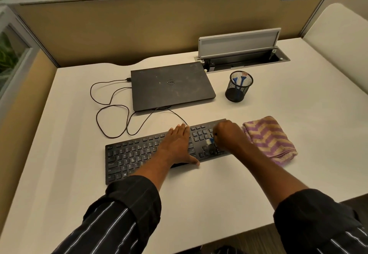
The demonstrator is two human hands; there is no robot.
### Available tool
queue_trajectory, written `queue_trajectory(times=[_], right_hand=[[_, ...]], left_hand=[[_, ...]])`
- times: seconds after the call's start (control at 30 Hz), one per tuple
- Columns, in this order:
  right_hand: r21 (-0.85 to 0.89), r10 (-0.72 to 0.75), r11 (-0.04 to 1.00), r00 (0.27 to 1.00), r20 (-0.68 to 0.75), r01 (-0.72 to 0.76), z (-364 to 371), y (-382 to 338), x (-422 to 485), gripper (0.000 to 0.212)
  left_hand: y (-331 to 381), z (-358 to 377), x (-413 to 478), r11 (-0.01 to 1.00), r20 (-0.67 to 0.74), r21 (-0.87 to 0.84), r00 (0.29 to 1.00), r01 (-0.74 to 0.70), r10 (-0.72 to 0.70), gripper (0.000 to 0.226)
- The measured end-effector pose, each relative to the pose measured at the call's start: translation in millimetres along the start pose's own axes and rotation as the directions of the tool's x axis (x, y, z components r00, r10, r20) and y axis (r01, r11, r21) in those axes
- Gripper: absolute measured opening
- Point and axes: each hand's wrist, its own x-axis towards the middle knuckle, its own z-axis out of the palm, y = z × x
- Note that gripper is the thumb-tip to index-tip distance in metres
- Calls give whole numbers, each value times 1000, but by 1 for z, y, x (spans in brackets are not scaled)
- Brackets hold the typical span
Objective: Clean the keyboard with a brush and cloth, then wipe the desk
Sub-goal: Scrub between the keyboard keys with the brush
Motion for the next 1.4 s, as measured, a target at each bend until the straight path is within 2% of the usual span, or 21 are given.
queue_trajectory(times=[0.1, 0.23, 0.3, 0.4, 0.47, 0.57, 0.67, 0.77, 1.0, 1.23, 1.4], right_hand=[[25, 42, 999, 998, -49, -41, -8, 10, 4, 18], [108, -26, 994, 997, -73, 34, -14, 5, 11, 23], [90, -36, 995, 998, -46, 40, -11, 5, 16, 22], [48, 34, 998, 999, 10, -34, -9, 10, 21, 20], [46, 44, 998, 999, -9, -43, -13, 10, 24, 20], [64, -41, 997, 997, -64, 45, -18, -1, 27, 21], [2, -120, 993, 993, -9, 120, -10, -12, 25, 22], [-34, -46, 998, 999, -3, 46, -7, -7, 25, 21], [59, 29, 998, 995, -94, -24, -21, -5, 36, 22], [-2, 64, 998, 996, 56, -64, -17, -1, 28, 24], [68, 92, 994, 996, -4, -92, -27, 0, 32, 21]], left_hand=[[5, 4, 3, 1000, -17, 12, 1000, -16, 16, 139], [7, 7, 6, 1000, -24, 11, 1000, -11, 11, 139], [8, 7, 6, 1000, -30, 2, 1000, -9, 9, 138], [8, 7, 7, 1000, -29, -11, 1000, -1, 1, 140], [9, 7, 9, 1000, -31, -15, 1000, 4, -4, 141], [8, 8, 9, 1000, -37, -27, 999, 6, -7, 141], [9, 8, 8, 1000, -34, -26, 999, 10, -11, 142], [9, 8, 8, 1000, -35, -25, 999, 12, -13, 141], [8, 9, 9, 999, -37, -31, 999, 8, -9, 141], [7, 10, 9, 999, -38, -45, 999, 8, -9, 141], [6, 10, 9, 999, -37, -39, 999, 4, -5, 141]])
